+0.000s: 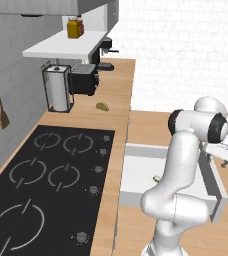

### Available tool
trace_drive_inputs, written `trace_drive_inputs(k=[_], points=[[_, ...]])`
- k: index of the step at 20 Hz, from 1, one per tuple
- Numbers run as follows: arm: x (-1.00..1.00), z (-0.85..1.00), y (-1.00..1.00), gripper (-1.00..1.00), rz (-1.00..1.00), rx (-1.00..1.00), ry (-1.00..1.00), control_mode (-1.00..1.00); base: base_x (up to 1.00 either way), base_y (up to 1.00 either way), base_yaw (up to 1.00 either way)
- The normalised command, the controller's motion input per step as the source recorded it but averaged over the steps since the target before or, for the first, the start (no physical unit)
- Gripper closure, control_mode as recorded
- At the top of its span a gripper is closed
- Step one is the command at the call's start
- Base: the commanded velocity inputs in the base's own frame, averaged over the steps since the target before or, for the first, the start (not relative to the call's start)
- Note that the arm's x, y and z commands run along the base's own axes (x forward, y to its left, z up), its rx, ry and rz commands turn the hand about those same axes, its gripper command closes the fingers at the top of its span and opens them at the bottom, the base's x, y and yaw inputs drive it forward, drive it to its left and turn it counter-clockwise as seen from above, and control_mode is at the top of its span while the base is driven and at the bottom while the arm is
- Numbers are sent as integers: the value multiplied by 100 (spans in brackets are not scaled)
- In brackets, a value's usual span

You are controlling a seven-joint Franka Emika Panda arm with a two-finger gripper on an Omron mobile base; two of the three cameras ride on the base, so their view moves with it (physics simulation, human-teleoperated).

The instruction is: Pick the dish brush from the drawer and place it on the counter.

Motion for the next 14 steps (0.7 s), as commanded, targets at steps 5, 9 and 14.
trace_drive_inputs(k=[5,9,14], points=[[-41,44,32,-100,6,-36,-32,-100,0,0,0],[-10,71,67,-100,2,-39,-31,-100,0,0,0],[35,1,97,-100,3,-23,-17,-100,0,0,0]])
